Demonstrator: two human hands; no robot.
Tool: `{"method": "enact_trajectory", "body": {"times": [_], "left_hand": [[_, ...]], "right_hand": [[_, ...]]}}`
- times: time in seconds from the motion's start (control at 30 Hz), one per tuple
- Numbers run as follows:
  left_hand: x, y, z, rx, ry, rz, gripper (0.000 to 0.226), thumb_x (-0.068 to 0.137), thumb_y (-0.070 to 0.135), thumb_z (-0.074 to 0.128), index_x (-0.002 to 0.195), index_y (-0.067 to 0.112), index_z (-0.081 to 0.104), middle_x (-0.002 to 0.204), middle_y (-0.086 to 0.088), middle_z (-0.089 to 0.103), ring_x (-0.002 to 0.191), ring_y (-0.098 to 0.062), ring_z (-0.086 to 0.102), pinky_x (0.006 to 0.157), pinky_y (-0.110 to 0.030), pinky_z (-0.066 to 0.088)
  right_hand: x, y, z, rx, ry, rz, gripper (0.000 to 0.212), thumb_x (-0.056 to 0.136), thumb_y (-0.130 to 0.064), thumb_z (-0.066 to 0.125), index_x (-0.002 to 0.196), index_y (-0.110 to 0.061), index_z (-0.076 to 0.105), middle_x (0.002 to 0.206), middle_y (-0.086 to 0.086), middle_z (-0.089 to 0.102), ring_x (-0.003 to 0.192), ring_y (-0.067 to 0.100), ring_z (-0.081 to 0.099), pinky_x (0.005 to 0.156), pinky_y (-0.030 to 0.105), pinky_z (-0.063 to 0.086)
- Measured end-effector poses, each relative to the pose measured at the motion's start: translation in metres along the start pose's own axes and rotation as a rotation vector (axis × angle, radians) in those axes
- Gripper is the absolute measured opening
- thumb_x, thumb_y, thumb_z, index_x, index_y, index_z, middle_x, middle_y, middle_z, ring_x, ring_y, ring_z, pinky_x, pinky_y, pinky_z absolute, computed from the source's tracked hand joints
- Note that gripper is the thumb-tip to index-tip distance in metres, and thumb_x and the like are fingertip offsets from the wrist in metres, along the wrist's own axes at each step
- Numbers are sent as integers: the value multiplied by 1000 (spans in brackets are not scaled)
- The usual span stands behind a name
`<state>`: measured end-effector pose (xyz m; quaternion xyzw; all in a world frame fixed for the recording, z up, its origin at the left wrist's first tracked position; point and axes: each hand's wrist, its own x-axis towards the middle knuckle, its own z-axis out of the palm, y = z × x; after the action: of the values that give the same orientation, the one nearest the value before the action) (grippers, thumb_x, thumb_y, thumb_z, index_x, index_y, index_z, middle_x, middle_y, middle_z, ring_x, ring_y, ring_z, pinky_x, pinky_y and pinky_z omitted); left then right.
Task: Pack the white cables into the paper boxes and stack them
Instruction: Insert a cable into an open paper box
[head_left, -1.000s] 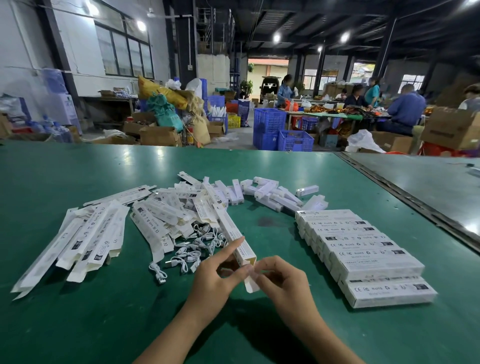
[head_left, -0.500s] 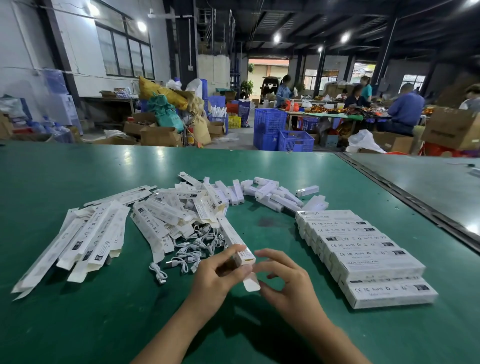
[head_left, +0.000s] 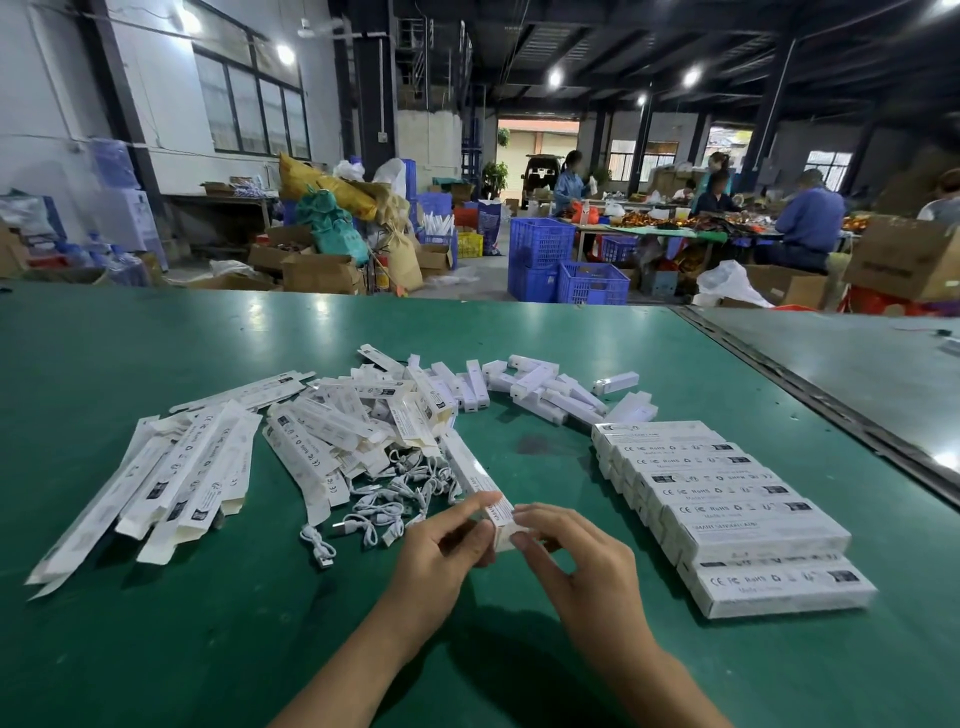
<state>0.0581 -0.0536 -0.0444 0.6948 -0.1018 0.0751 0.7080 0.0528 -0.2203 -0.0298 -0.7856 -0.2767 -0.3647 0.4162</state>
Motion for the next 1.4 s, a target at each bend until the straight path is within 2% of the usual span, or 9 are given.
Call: {"method": "enact_trajectory", "body": {"times": [0.17, 0.57, 0.7, 0.77, 1.0, 1.17, 1.23, 1.3, 1.4], "left_hand": [[1, -1, -1, 0, 37, 28, 31, 82, 31, 64, 113, 30, 70, 64, 6, 61, 66, -6, 58, 72, -19, 53], [1, 1, -2, 54, 6, 25, 25, 80, 33, 66, 104, 36, 73, 65, 8, 58, 68, -7, 54, 75, -23, 51], [1, -1, -9, 86, -67, 51, 23, 83, 51, 72, 105, 44, 74, 70, 11, 56, 70, -6, 53, 75, -23, 50], [1, -3, -11, 113, -102, 67, 44, 71, 66, 77, 108, 43, 71, 70, 13, 51, 68, -5, 48, 68, -18, 43], [3, -8, -11, 238, -50, 116, 53, 66, 75, 74, 107, 42, 69, 64, 17, 51, 61, -2, 47, 61, -17, 41], [0, -4, -10, 303, -64, 120, 46, 73, 76, 66, 107, 45, 68, 63, 14, 50, 62, -4, 47, 64, -22, 41], [-2, 0, -9, 301, -72, 105, 40, 75, 71, 66, 107, 47, 68, 67, 11, 58, 68, -5, 54, 70, -26, 48], [-3, 7, -7, 238, -88, 83, 34, 79, 62, 66, 109, 46, 70, 88, 1, 71, 84, -8, 62, 83, -27, 52], [-2, 25, -11, -147, -130, -26, 31, 81, 46, 71, 107, 29, 74, 107, -12, 71, 91, -20, 63, 82, -38, 55]], "right_hand": [[-1, 2, 1, -13, 6, -22, 16, 79, -4, 75, 94, -7, 79, 102, 0, 74, 91, 2, 69, 83, 15, 54], [-2, 10, 1, 11, -43, -6, 15, 79, -1, 76, 89, -11, 79, 97, -4, 73, 85, -2, 67, 75, 14, 54], [-2, 12, 1, 20, -45, 1, 15, 76, 0, 79, 84, -13, 79, 93, -8, 72, 84, -4, 67, 75, 13, 53], [-2, 12, 1, 21, -50, 5, 16, 74, 0, 82, 82, -14, 78, 91, -9, 72, 83, -5, 67, 75, 13, 53], [-2, 10, 1, 30, -63, 24, 19, 71, 3, 83, 80, -13, 77, 86, -8, 71, 80, -4, 67, 72, 14, 54], [-1, 7, 3, 55, -47, 63, 14, 74, -4, 82, 83, -11, 73, 83, -9, 70, 73, 3, 66, 65, 26, 56], [-2, 6, 4, 76, -43, 71, 17, 76, -4, 81, 87, -13, 71, 86, -11, 69, 75, 3, 66, 67, 24, 56], [-3, 4, 4, 119, -61, 77, 26, 79, -7, 74, 100, -20, 68, 101, -12, 66, 80, 4, 66, 72, 20, 54], [-5, 8, 3, 87, -125, 169, 59, 78, -8, 65, 125, -41, 52, 134, -16, 48, 87, 4, 65, 77, 17, 51]]}}
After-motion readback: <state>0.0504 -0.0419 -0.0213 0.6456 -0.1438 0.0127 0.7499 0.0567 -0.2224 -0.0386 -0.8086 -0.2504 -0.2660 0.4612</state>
